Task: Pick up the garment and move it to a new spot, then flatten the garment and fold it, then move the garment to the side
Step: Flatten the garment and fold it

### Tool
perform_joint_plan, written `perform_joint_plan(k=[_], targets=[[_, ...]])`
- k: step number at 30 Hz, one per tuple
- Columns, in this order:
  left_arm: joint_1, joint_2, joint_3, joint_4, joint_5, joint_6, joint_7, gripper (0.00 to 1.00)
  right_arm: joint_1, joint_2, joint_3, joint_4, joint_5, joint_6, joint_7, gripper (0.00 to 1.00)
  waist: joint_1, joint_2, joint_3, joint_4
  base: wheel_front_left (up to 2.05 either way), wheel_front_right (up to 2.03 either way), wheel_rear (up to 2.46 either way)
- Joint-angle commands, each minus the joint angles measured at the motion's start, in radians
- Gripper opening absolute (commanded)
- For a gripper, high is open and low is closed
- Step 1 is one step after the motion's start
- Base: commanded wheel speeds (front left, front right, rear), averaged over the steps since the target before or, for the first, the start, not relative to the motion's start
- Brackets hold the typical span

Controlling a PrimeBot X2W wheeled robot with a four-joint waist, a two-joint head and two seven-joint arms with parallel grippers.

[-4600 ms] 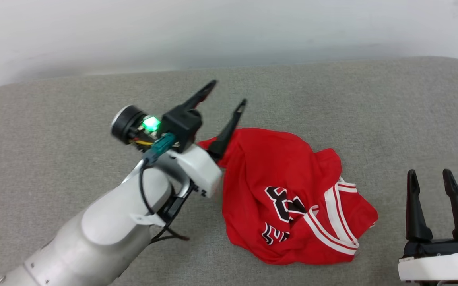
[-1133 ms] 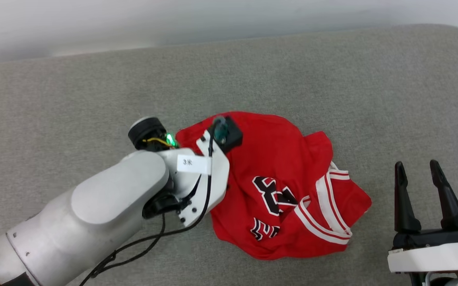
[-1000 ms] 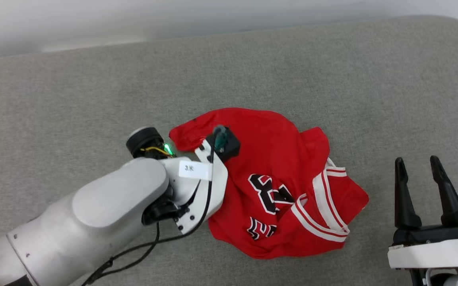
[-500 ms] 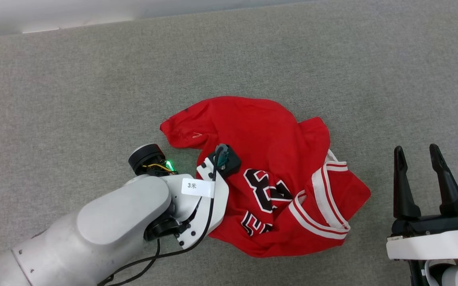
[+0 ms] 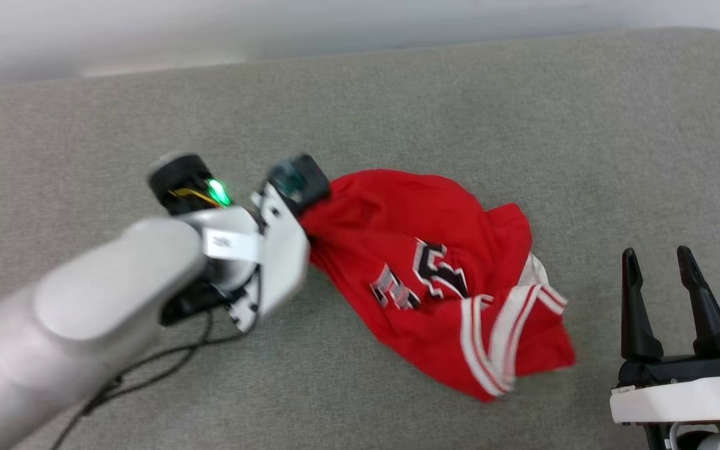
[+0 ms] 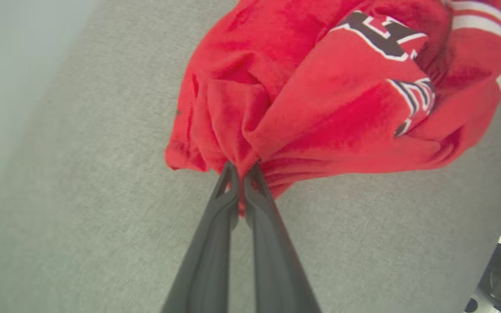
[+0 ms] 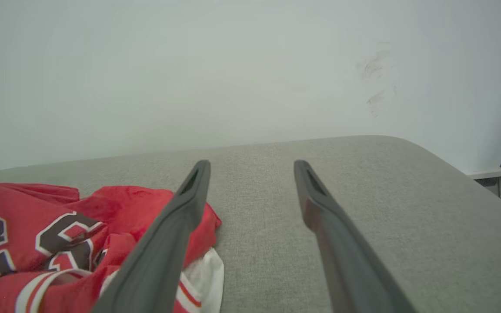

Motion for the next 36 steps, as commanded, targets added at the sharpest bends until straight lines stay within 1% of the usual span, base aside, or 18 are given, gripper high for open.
perform_joint_plan(k=[1, 6, 10, 11, 14, 17, 23, 24, 26, 28, 30, 31, 33, 36], targets=[[-0.034, 0.039, 0.019, -0.005, -0.006, 0.003, -0.013, 0.00, 0.005, 0.002, 0.004, -0.002, 0.000, 0.000, -0.002, 1.00, -0.0001, 0.0000, -0.019, 0.013, 0.00, 0.00, 0.00], [-0.099, 0.107, 0.067, 0.002, -0.022, 0.004, -0.011, 0.00, -0.002, 0.002, 0.009, -0.008, -0.001, 0.000, -0.002, 1.00, -0.0001, 0.0000, -0.018, 0.002, 0.00, 0.00, 0.00], [-0.150, 0.122, 0.095, 0.028, -0.013, 0.018, -0.006, 0.00, -0.011, 0.002, 0.008, -0.014, 0.002, 0.000, -0.002, 1.00, -0.0001, 0.0000, 0.012, -0.021, 0.00, 0.00, 0.00], [-0.156, 0.115, 0.098, 0.038, -0.011, 0.020, -0.009, 0.00, -0.016, 0.002, 0.009, -0.013, 0.004, 0.000, -0.002, 1.00, -0.0001, 0.0000, 0.022, -0.029, 0.00, 0.00, 0.00], [-0.155, 0.068, 0.099, 0.090, -0.015, 0.025, -0.028, 0.00, -0.027, 0.002, 0.014, -0.014, 0.011, 0.000, -0.002, 1.00, -0.0001, 0.0000, 0.055, -0.049, 0.00, 0.00, 0.00], [-0.140, 0.009, 0.074, 0.165, -0.001, 0.021, -0.048, 0.00, -0.041, 0.002, 0.025, -0.015, 0.015, 0.000, -0.002, 1.00, -0.0001, 0.0000, 0.088, -0.070, 0.00, 0.00, 0.00], [-0.097, -0.105, 0.025, 0.323, -0.009, 0.006, -0.078, 0.00, -0.072, 0.002, 0.031, -0.012, 0.023, 0.000, -0.002, 1.00, -0.0001, 0.0000, 0.131, -0.104, 0.00, 0.00, 0.00], [-0.097, -0.105, 0.025, 0.323, -0.009, 0.006, -0.078, 0.00, -0.072, 0.002, 0.031, -0.012, 0.023, 0.000, -0.002, 1.00, -0.0001, 0.0000, 0.131, -0.104, 0.00, 0.00, 0.00], [-0.075, -0.128, 0.008, 0.375, -0.016, 0.003, -0.067, 0.00, -0.077, 0.002, 0.030, -0.010, 0.025, 0.000, -0.002, 1.00, -0.0001, 0.0000, 0.135, -0.108, 0.00, 0.00, 0.00], [-0.055, -0.140, -0.006, 0.423, -0.016, 0.001, -0.060, 0.00, -0.082, 0.002, 0.029, -0.009, 0.026, 0.000, -0.002, 1.00, -0.0001, 0.0000, 0.134, -0.111, 0.00, 0.00, 0.00], [-0.037, -0.148, -0.017, 0.455, -0.008, 0.002, -0.083, 0.00, -0.084, 0.002, 0.024, -0.006, 0.031, 0.000, -0.002, 1.00, -0.0001, 0.0000, 0.127, -0.111, 0.00, 0.00, 0.00], [-0.035, -0.151, -0.019, 0.462, 0.000, 0.002, -0.104, 0.22, -0.082, 0.002, 0.020, -0.004, 0.030, 0.000, -0.002, 1.00, -0.0001, 0.0000, 0.119, -0.107, 0.00, 0.00, 0.00], [-0.041, -0.152, -0.009, 0.474, 0.003, 0.002, -0.182, 1.00, -0.080, 0.002, 0.008, -0.005, 0.027, 0.000, -0.002, 1.00, -0.0001, 0.0000, 0.099, -0.100, 0.00, 0.00, 0.00], [-0.058, -0.141, 0.021, 0.479, 0.031, 0.008, -0.331, 1.00, -0.083, 0.001, -0.003, -0.027, 0.000, 0.000, -0.002, 1.00, -0.0001, 0.0000, 0.061, -0.086, 0.00, 0.00, 0.00]])
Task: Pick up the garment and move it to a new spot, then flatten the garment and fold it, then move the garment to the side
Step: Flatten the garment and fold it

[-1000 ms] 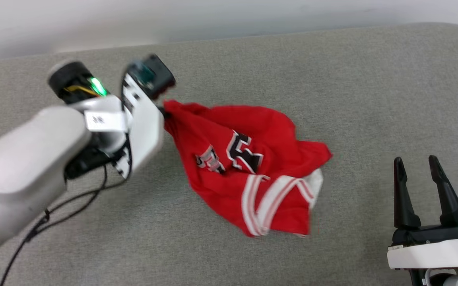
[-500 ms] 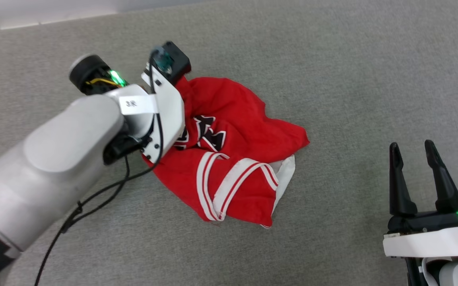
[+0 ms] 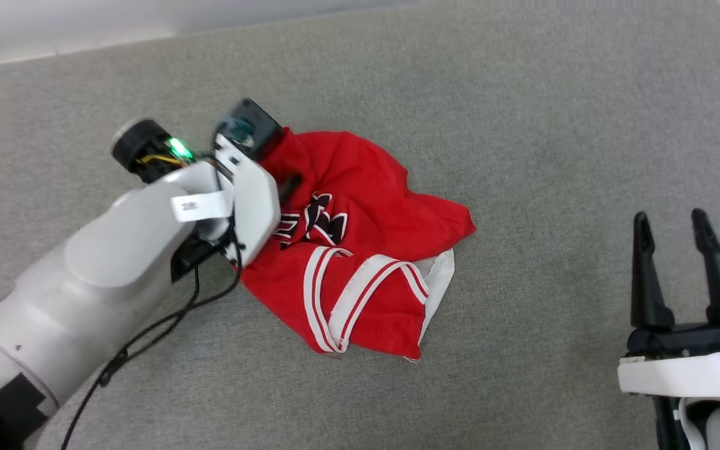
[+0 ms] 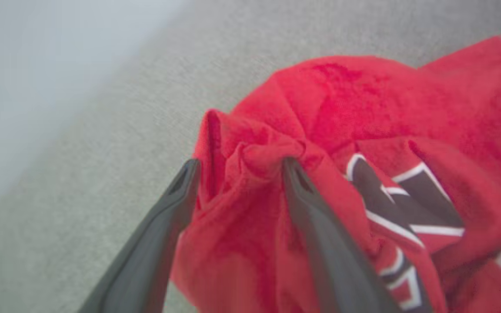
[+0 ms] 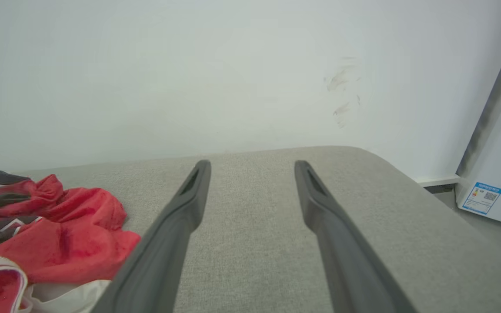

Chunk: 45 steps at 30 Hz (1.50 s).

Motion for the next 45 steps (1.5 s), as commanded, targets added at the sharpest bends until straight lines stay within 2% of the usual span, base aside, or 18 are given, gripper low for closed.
perform_joint_plan(k=[1, 6, 9, 13, 16, 17, 20, 23, 27, 33, 37, 39, 41, 45], targets=[[-0.002, 0.012, 0.021, 0.003, 0.024, 0.021, -0.077, 1.00, -0.019, 0.001, -0.010, -0.018, -0.021, 0.000, -0.002, 1.00, 0.0000, -0.0001, -0.039, 0.018, 0.00, 0.00, 0.00], [0.054, 0.044, 0.093, -0.026, 0.053, 0.129, -0.335, 1.00, -0.058, 0.001, -0.036, -0.082, -0.120, 0.000, -0.002, 1.00, 0.0000, -0.0001, -0.108, 0.060, 0.00, 0.00, 0.00], [0.107, 0.065, 0.143, -0.076, 0.049, 0.216, -0.443, 1.00, -0.096, -0.038, -0.026, -0.117, -0.163, 0.000, -0.002, 1.00, 0.0000, -0.0001, -0.140, 0.084, 0.00, 0.00, 0.00], [0.218, 0.106, 0.239, -0.190, 0.051, 0.346, -0.487, 1.00, -0.161, -0.125, 0.027, -0.126, -0.174, 0.000, -0.002, 1.00, 0.0000, -0.0001, -0.166, 0.109, 0.00, 0.00, 0.00], [0.320, 0.122, 0.368, -0.335, 0.125, 0.459, -0.491, 1.00, -0.202, -0.209, 0.084, -0.088, -0.154, 0.000, -0.002, 1.00, 0.0000, -0.0001, -0.173, 0.127, 0.00, 0.00, 0.00], [0.460, 0.126, 0.490, -0.444, 0.205, 0.540, -0.489, 1.00, -0.240, -0.290, 0.163, -0.027, -0.122, 0.000, -0.002, 1.00, 0.0000, -0.0001, -0.177, 0.142, 0.00, 0.00, 0.00], [0.587, 0.105, 0.603, -0.529, 0.283, 0.585, -0.490, 1.00, -0.272, -0.380, 0.259, 0.051, -0.063, 0.000, 0.002, 1.00, 0.0000, -0.0001, -0.182, 0.153, 0.00, 0.00, 0.00], [0.704, 0.080, 0.704, -0.588, 0.352, 0.599, -0.490, 1.00, -0.322, -0.465, 0.392, 0.095, 0.033, 0.000, 0.084, 1.00, 0.0000, -0.0001, -0.184, 0.161, 0.00, 0.00, 0.00], [0.824, 0.021, 0.797, -0.638, 0.435, 0.578, -0.490, 1.00, -0.393, -0.575, 0.561, 0.096, 0.208, -0.001, 0.257, 1.00, 0.0000, -0.0001, -0.178, 0.175, 0.00, 0.00, 0.00], [0.934, -0.073, 0.885, -0.663, 0.516, 0.529, -0.490, 1.00, -0.491, -0.683, 0.755, 0.073, 0.428, -0.001, 0.571, 1.00, 0.0000, -0.0001, -0.154, 0.201, 0.00, 0.00, 0.00], [0.956, -0.129, 0.927, -0.663, 0.563, 0.484, -0.490, 1.00, -0.545, -0.711, 0.848, 0.071, 0.546, 0.000, 0.771, 1.00, 0.0000, -0.0001, -0.127, 0.224, 0.00, 0.00, 0.00], [0.950, -0.154, 0.948, -0.655, 0.582, 0.454, -0.490, 1.00, -0.577, -0.716, 0.884, 0.077, 0.580, 0.000, 0.835, 1.00, 0.0000, -0.0001, -0.107, 0.235, 0.00, 0.00, 0.00], [0.941, -0.181, 0.967, -0.652, 0.603, 0.430, -0.490, 1.00, -0.599, -0.700, 0.914, 0.099, 0.625, 0.000, 0.877, 1.00, 0.0000, -0.0001, -0.086, 0.246, 0.00, 0.00, 0.00], [0.924, -0.228, 0.991, -0.645, 0.640, 0.387, -0.490, 1.00, -0.656, -0.674, 0.982, 0.152, 0.645, 0.000, 0.913, 1.00, 0.0000, -0.0001, -0.039, 0.270, 0.00, 0.00, 0.00]])
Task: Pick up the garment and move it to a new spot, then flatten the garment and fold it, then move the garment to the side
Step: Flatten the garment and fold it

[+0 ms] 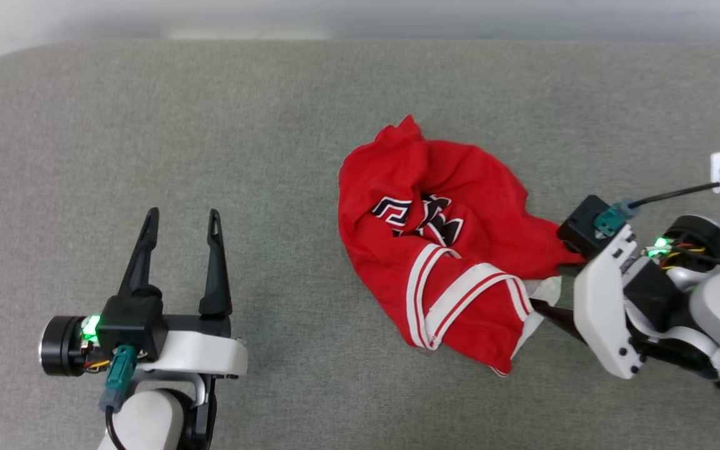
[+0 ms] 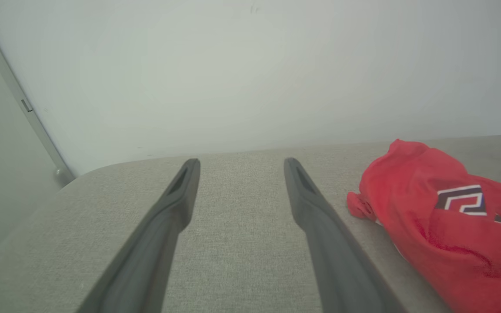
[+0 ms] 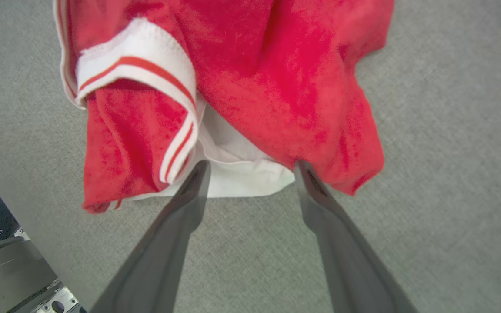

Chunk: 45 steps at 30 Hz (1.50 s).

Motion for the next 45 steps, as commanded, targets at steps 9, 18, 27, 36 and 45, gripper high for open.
perform_joint_plan(k=[9, 18, 27, 36, 45], targets=[[-0.055, -0.087, 0.061, 0.038, 0.076, -0.091, -0.002, 1.00, -0.060, 0.081, 0.259, 0.191, 0.053, 0.000, 0.067, 1.00, 0.0000, 0.0000, 0.088, 0.050, 0.00, 0.00, 0.00], [-0.021, -0.123, 0.115, 0.064, 0.108, -0.130, -0.002, 1.00, -0.135, 0.082, 0.332, 0.230, 0.095, 0.000, -0.062, 0.00, 0.0000, 0.0000, 0.046, 0.023, 0.00, 0.00, 0.00], [0.050, -0.150, 0.169, 0.085, 0.128, -0.158, -0.002, 1.00, -0.140, -0.038, 0.286, 0.120, 0.151, -0.001, -0.266, 0.00, 0.0000, 0.0000, -0.069, -0.036, 0.00, 0.00, 0.00], [0.109, -0.173, 0.207, 0.077, 0.144, -0.176, -0.002, 1.00, 0.071, -0.217, 0.105, 0.099, 0.252, -0.001, -0.399, 0.00, 0.0000, 0.0000, -0.110, -0.080, 0.00, 0.00, 0.00], [0.085, -0.185, 0.212, 0.089, 0.162, -0.204, -0.002, 1.00, 0.260, -0.147, -0.012, 0.497, 0.269, -0.001, -0.460, 0.00, 0.0000, 0.0000, -0.083, -0.061, 0.00, 0.00, 0.00]])
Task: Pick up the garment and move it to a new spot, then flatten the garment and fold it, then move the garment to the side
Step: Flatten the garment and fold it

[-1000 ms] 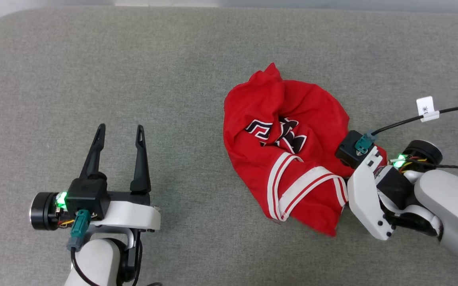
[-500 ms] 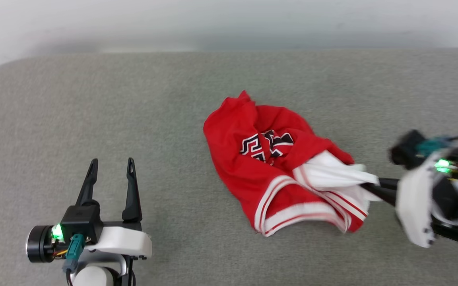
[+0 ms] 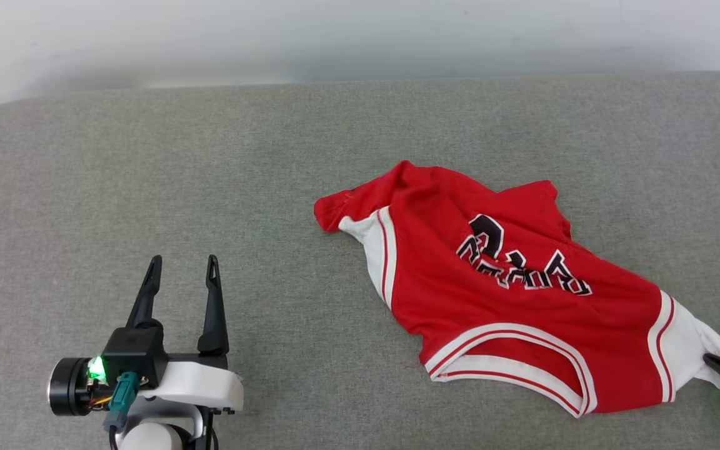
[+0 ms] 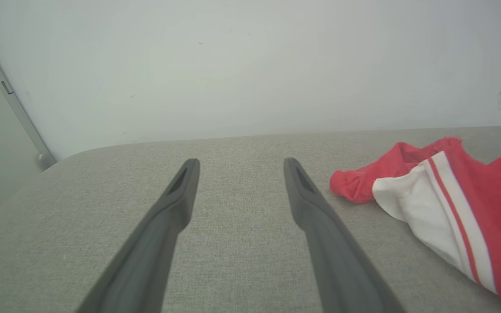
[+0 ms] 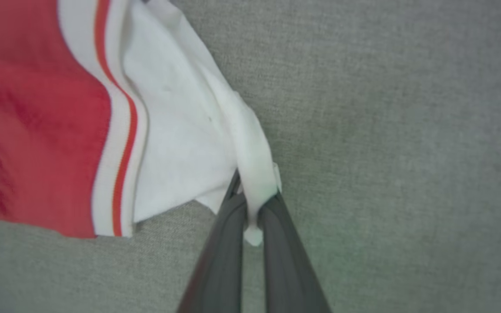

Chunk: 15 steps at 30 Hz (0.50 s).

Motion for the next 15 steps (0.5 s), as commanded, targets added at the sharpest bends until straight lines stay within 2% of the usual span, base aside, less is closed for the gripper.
perform_joint_plan(k=[1, 4, 5, 6, 15], targets=[[-0.007, -0.001, 0.005, 0.002, 0.006, -0.001, -0.002, 1.00, 0.021, 0.020, 0.000, 0.016, 0.005, -0.001, 0.002, 0.00, 0.0000, 0.0000, 0.000, 0.003, 0.00, 0.00, 0.00], [-0.004, -0.005, 0.009, 0.011, 0.007, -0.008, -0.002, 1.00, 0.030, 0.059, -0.019, 0.070, 0.000, -0.002, -0.039, 0.00, 0.0000, 0.0000, -0.010, 0.006, 0.00, 0.00, 0.00], [0.003, -0.006, 0.011, 0.014, 0.009, -0.007, -0.002, 1.00, 0.028, 0.068, -0.029, 0.072, 0.004, -0.002, -0.056, 0.27, 0.0000, 0.0000, -0.017, 0.005, 0.00, 0.00, 0.00], [0.011, -0.007, 0.012, 0.017, 0.010, -0.008, -0.002, 1.00, 0.017, 0.067, -0.041, 0.068, -0.008, -0.002, -0.089, 1.00, 0.0000, 0.0000, -0.024, 0.003, 0.00, 0.00, 0.00], [0.027, -0.004, 0.032, 0.031, 0.017, -0.023, -0.002, 1.00, -0.019, 0.069, -0.185, -0.033, -0.158, -0.001, -0.384, 1.00, 0.0000, 0.0000, -0.087, -0.014, 0.00, 0.00, 0.00]])
